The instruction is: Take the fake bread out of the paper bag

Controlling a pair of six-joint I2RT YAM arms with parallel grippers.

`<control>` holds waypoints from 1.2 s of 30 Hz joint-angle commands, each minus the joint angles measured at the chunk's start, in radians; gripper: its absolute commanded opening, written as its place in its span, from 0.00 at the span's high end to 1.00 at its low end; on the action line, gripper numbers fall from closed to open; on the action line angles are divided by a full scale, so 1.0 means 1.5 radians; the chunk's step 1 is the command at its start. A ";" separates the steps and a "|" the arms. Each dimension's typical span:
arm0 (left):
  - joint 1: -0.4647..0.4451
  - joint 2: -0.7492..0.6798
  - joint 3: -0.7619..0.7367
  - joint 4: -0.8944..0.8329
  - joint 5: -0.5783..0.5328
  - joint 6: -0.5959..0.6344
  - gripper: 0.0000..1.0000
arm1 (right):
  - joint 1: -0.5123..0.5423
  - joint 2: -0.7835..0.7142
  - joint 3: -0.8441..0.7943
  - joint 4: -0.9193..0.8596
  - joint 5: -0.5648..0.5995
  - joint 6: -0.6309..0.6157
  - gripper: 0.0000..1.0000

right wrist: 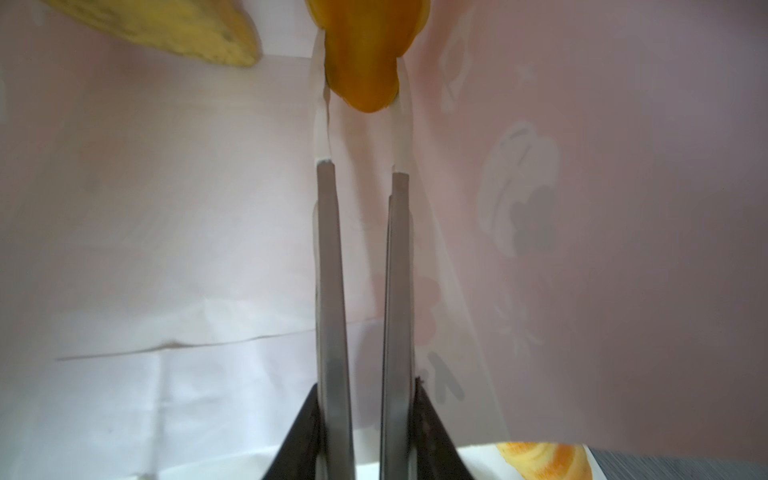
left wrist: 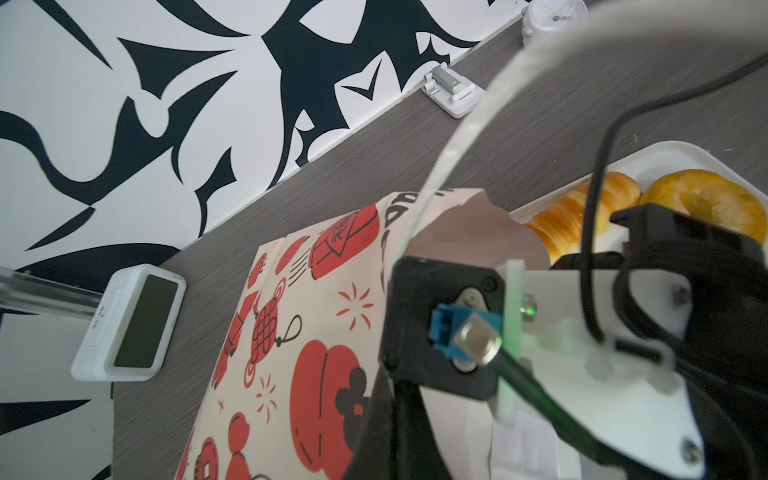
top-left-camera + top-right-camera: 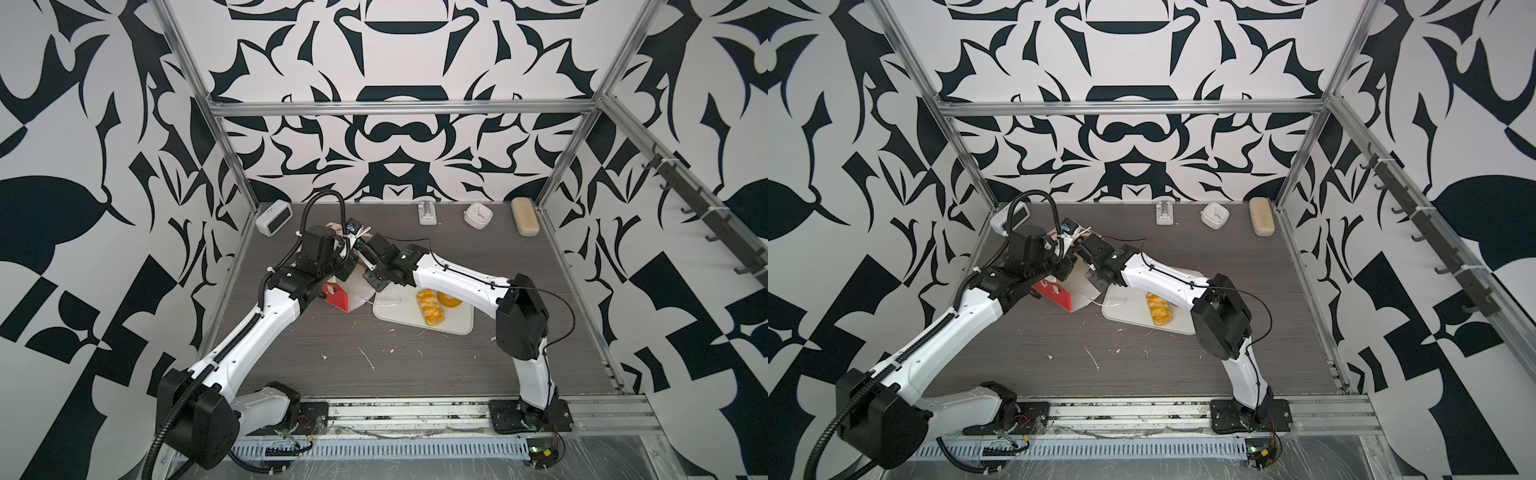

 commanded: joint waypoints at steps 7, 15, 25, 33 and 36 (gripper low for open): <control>-0.006 0.016 0.021 -0.025 -0.002 0.014 1.00 | -0.029 -0.046 0.045 -0.047 -0.122 0.048 0.74; -0.007 0.028 0.019 -0.008 -0.023 0.011 1.00 | -0.053 -0.147 -0.065 -0.056 -0.178 0.068 0.74; -0.007 0.031 0.014 0.010 -0.059 0.009 1.00 | -0.127 -0.279 -0.253 0.044 -0.451 0.145 0.74; -0.006 0.033 0.008 0.022 -0.073 0.006 1.00 | -0.174 -0.402 -0.424 0.183 -0.650 0.228 0.75; -0.006 0.033 0.008 0.025 -0.075 0.006 1.00 | -0.184 -0.450 -0.470 0.219 -0.684 0.254 0.75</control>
